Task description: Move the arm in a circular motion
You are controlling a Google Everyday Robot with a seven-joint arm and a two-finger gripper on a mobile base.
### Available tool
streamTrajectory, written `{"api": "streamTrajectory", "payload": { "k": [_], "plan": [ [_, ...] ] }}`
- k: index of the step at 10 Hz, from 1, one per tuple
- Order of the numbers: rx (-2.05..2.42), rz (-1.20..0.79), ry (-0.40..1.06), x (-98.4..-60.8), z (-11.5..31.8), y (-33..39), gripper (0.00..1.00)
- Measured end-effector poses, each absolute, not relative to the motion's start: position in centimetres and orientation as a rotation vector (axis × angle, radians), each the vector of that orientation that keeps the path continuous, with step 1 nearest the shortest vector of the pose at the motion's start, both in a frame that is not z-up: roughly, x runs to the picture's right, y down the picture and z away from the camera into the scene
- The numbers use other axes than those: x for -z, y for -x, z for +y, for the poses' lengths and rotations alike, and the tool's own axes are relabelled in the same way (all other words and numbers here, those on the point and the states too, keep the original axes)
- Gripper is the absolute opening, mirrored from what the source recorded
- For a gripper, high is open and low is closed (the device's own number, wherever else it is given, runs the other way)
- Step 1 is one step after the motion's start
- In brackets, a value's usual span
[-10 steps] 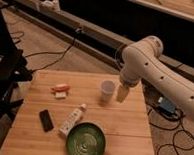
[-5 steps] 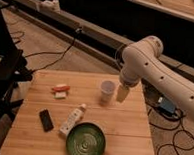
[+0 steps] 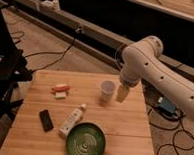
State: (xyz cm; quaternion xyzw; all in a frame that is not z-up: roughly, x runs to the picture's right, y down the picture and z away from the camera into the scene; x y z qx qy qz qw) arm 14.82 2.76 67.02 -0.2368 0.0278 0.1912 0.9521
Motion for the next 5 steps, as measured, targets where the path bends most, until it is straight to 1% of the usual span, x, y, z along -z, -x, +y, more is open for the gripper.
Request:
{"api": "streamTrajectory", "payload": {
  "k": [1, 3, 5],
  "plan": [
    [-0.389, 0.056, 0.482, -67.03, 2.77, -14.82, 0.73],
    [-0.389, 0.056, 0.482, -67.03, 2.77, -14.82, 0.56],
    [-0.389, 0.056, 0.482, -67.03, 2.77, -14.82, 0.36]
  ]
}}
